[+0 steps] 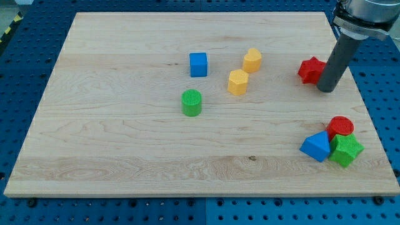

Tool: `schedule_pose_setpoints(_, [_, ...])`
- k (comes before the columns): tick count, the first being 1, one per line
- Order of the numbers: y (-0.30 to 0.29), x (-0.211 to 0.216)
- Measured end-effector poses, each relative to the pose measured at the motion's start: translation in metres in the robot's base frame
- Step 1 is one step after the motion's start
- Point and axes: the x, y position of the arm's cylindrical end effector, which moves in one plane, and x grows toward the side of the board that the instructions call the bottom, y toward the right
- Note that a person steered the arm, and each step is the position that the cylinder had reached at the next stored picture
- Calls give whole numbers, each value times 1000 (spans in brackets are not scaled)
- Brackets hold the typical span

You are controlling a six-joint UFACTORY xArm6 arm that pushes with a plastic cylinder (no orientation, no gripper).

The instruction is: Put the red blocks diagonally to each other

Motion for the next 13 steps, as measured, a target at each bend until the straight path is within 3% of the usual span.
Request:
schedule_pose_setpoints(4, [32, -51])
schedule_pose_setpoints(7, [-6, -52])
schedule_pose_setpoints(9, [9, -52])
schedule_pose_setpoints(10, [44, -34])
schedule_pose_setpoints(11, [59, 18])
schedule_pose_setpoints(13, [51, 102])
